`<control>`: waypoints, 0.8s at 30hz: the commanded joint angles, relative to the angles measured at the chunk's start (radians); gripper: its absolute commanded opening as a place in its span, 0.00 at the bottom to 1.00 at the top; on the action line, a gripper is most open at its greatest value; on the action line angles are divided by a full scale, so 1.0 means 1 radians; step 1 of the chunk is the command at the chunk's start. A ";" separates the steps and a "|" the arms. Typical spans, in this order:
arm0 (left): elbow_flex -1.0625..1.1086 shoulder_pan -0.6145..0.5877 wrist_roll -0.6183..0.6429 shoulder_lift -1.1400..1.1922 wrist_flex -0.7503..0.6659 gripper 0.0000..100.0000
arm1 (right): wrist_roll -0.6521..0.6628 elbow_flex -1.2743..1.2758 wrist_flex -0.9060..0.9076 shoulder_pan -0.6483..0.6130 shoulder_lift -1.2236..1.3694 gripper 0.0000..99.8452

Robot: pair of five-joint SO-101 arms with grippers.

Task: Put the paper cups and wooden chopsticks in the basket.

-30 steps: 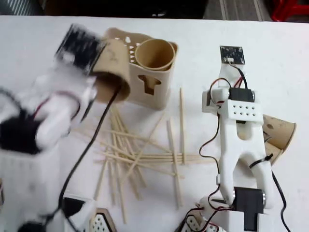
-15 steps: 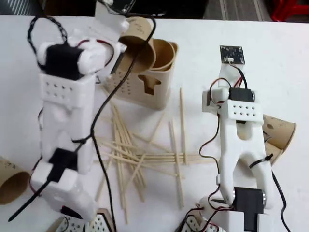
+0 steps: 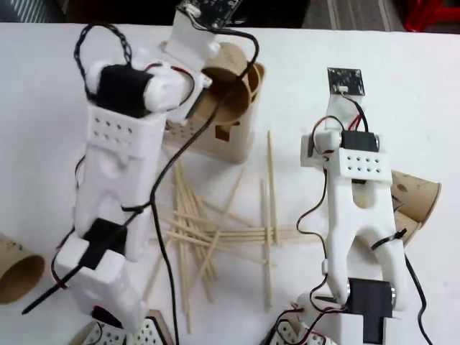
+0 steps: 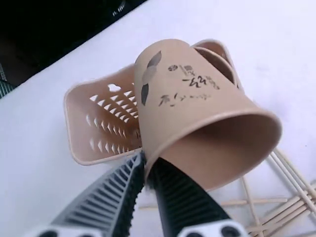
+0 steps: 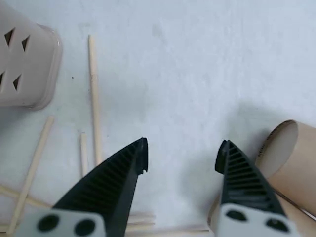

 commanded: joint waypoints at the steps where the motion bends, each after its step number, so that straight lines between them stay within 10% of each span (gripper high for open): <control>1: 0.020 0.133 0.011 -0.007 0.005 0.02 | -0.008 -0.005 -0.015 0.008 -0.039 0.23; 7: 0.021 0.147 0.011 -0.007 0.005 0.04 | -0.008 -0.005 -0.015 0.008 -0.039 0.23; 15: 0.017 0.090 0.189 -0.007 -0.038 0.33 | -0.008 0.003 -0.016 0.008 -0.039 0.23; 24: 0.018 0.058 0.203 -0.002 -0.238 0.32 | -0.008 0.017 -0.042 0.007 -0.039 0.23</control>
